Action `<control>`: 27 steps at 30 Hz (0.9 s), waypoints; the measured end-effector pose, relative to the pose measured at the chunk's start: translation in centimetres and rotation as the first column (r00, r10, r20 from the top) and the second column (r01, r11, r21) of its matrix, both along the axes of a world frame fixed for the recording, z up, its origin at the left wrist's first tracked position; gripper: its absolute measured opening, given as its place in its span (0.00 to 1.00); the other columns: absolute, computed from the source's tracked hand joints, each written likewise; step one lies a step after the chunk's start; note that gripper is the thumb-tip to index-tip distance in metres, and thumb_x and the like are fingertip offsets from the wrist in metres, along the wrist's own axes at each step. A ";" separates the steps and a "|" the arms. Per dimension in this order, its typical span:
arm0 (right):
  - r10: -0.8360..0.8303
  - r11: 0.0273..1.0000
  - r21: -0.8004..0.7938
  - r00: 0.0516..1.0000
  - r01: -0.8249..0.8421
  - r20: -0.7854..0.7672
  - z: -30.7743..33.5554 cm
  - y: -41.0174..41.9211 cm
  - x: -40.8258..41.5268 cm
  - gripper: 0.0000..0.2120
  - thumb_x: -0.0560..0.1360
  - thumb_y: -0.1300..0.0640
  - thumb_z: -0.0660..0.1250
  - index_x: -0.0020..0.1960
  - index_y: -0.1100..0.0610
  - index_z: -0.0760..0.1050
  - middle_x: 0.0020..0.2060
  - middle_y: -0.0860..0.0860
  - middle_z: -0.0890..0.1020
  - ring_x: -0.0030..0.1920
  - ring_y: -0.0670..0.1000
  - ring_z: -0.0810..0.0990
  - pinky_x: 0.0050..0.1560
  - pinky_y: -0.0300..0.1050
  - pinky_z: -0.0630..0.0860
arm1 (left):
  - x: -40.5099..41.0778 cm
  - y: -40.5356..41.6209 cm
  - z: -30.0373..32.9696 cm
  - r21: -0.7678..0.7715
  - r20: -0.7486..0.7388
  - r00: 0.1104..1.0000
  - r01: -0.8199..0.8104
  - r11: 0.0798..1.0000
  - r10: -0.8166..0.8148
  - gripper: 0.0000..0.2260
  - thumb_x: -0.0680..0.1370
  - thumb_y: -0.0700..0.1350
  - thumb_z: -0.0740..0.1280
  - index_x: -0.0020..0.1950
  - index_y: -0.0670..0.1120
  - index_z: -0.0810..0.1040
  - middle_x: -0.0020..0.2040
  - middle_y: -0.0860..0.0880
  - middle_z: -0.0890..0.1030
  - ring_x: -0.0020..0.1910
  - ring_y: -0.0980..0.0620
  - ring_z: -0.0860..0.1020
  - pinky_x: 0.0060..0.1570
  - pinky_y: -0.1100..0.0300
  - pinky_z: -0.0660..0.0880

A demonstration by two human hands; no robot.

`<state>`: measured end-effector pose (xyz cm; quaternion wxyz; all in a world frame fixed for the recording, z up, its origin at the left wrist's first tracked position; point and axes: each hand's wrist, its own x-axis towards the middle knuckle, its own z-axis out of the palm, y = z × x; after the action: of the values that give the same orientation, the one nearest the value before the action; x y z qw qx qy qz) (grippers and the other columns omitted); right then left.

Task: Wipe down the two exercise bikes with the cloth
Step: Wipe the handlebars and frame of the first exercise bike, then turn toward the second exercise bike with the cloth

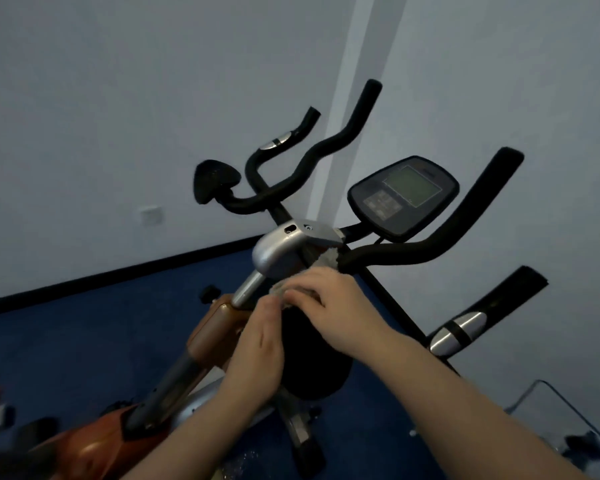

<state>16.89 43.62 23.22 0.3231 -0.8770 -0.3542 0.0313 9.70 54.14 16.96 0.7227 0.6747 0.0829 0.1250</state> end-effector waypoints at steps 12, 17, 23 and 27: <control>0.168 0.966 0.147 0.946 -0.214 0.278 -2.0 -0.3 -9.7 0.14 0.70 0.59 0.73 0.55 0.57 0.80 0.48 0.49 0.79 0.52 0.44 0.74 0.58 0.33 0.68 | -13.3 2.7 -0.1 0.452 -0.078 0.851 -0.434 0.779 0.519 0.13 0.80 0.53 0.54 0.51 0.52 0.77 0.47 0.55 0.79 0.48 0.64 0.75 0.45 0.75 0.68; 0.271 0.948 0.116 0.941 -0.298 0.201 -3.2 2.3 -13.6 0.15 0.68 0.59 0.75 0.54 0.54 0.79 0.48 0.47 0.78 0.52 0.45 0.74 0.56 0.34 0.69 | -21.3 5.4 0.7 0.556 -0.081 0.691 -0.567 0.608 0.718 0.11 0.80 0.50 0.57 0.55 0.53 0.77 0.51 0.59 0.77 0.51 0.63 0.75 0.49 0.64 0.70; 0.358 0.926 0.055 0.915 -0.374 0.185 -3.8 5.6 -19.6 0.15 0.69 0.58 0.74 0.55 0.53 0.79 0.48 0.44 0.77 0.52 0.43 0.72 0.53 0.35 0.68 | -30.5 8.6 0.4 0.654 -0.088 0.550 -0.597 0.464 0.831 0.07 0.80 0.50 0.59 0.53 0.56 0.75 0.52 0.60 0.75 0.49 0.63 0.74 0.46 0.61 0.70; 0.437 0.894 0.020 0.881 -0.448 0.183 -4.2 9.4 -25.1 0.15 0.68 0.57 0.74 0.54 0.54 0.79 0.47 0.45 0.77 0.50 0.46 0.73 0.52 0.37 0.69 | -37.3 10.6 0.3 0.720 -0.054 0.494 -0.583 0.377 0.868 0.08 0.79 0.49 0.60 0.54 0.53 0.77 0.52 0.59 0.75 0.50 0.61 0.75 0.48 0.59 0.72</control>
<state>-8.23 53.01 19.02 0.3023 -0.7619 -0.5726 0.0166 -27.65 64.74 17.27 0.2837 0.7653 0.4893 0.3072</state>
